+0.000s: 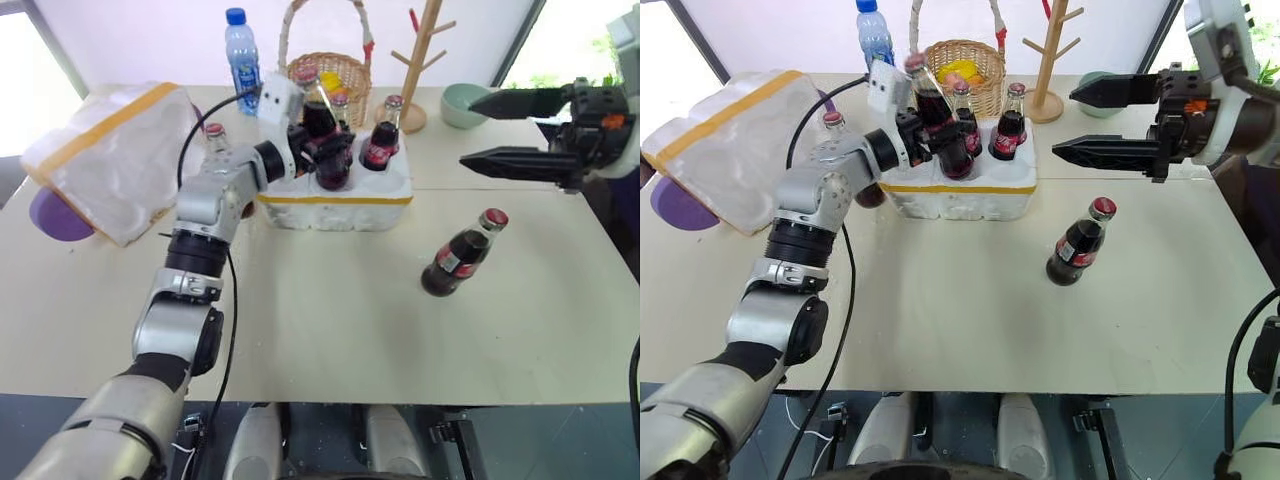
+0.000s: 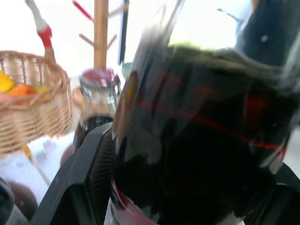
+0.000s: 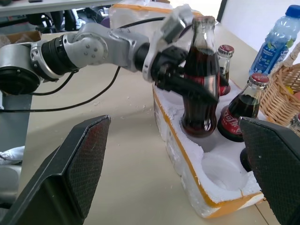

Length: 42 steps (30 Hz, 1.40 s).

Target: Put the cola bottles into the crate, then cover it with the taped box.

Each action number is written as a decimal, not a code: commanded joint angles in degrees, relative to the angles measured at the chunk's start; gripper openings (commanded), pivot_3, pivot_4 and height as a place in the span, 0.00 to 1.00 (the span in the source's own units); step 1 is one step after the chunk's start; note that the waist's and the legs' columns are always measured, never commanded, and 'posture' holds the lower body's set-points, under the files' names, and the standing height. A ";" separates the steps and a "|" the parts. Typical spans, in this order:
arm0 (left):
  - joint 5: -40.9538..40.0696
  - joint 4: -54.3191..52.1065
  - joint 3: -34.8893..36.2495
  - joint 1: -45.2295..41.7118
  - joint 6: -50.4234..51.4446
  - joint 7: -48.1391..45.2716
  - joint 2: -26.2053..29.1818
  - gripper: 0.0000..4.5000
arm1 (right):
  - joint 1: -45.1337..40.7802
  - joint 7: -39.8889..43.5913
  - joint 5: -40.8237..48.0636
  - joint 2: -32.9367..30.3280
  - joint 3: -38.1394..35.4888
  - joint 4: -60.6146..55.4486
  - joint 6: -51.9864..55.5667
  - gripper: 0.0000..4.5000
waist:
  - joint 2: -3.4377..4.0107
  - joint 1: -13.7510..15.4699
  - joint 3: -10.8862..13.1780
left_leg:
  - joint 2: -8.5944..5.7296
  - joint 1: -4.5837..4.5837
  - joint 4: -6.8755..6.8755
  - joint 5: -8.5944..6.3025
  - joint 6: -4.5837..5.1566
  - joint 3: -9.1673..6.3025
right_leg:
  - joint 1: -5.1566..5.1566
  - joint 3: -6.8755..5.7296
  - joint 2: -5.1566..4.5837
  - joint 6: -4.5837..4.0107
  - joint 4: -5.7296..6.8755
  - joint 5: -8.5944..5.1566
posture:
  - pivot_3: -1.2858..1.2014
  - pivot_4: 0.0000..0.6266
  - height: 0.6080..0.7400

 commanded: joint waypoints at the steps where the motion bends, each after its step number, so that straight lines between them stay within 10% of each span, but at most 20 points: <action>1: 3.32 2.47 -2.19 -3.40 -2.92 -1.37 -1.44 0.61 | -0.19 -1.02 -0.41 0.42 -1.29 -0.34 -1.88 1.00 | 0.00 0.02 0.00 | 0.00 0.00 0.00 0.00 0.00 0.00 | 0.00 0.00 0.00 0.00 0.00 0.00 | 0.52 0.24 1.00; 6: 8.14 11.43 -4.10 -5.23 -5.17 -1.33 -3.27 0.61 | 0.13 -1.71 -0.87 1.15 -0.80 -0.20 -2.70 1.00 | 0.00 0.02 0.00 | 0.00 -0.01 0.00 0.00 0.00 -0.01 | -0.01 -0.01 0.00 0.00 0.00 0.00 | 0.52 0.24 1.00; 10: 9.43 14.52 -3.49 -5.82 -6.04 -1.55 -3.73 0.99 | 0.71 -1.69 -1.11 0.93 -0.78 -0.44 -3.19 1.00 | 0.00 0.02 0.00 | -0.01 0.02 0.00 0.00 0.00 -0.02 | 0.01 -0.01 0.00 0.00 0.01 0.00 | 0.52 0.24 1.00; 25: -17.05 -39.64 19.80 25.35 16.19 -7.78 16.92 0.99 | 5.54 -3.20 0.36 0.34 -3.30 -3.37 -3.12 1.00 | 0.07 -1.55 -0.02 | 0.14 0.26 -0.04 0.01 -0.01 -0.04 | 0.16 -0.01 0.04 -0.01 0.14 -0.01 | 0.52 0.24 1.00; 33: -9.41 -36.61 22.87 33.86 11.52 2.18 22.55 0.99 | 4.94 -2.46 1.60 -0.26 -2.86 -3.99 -2.08 1.00 | 0.00 -1.03 0.00 | 0.00 0.32 0.14 0.01 -0.02 -0.08 | 0.44 -0.04 -0.10 -0.22 -0.01 -0.12 | 0.52 0.24 1.00; 42: -2.84 -19.58 16.80 24.58 1.13 3.67 18.89 0.99 | 3.58 -1.31 3.42 -0.11 -1.38 -6.61 -0.68 1.00 | 0.00 -1.12 0.00 | 0.00 0.34 0.11 0.01 -0.01 -0.09 | 0.44 -0.06 -0.07 -0.03 0.02 -0.01 | 0.52 0.24 1.00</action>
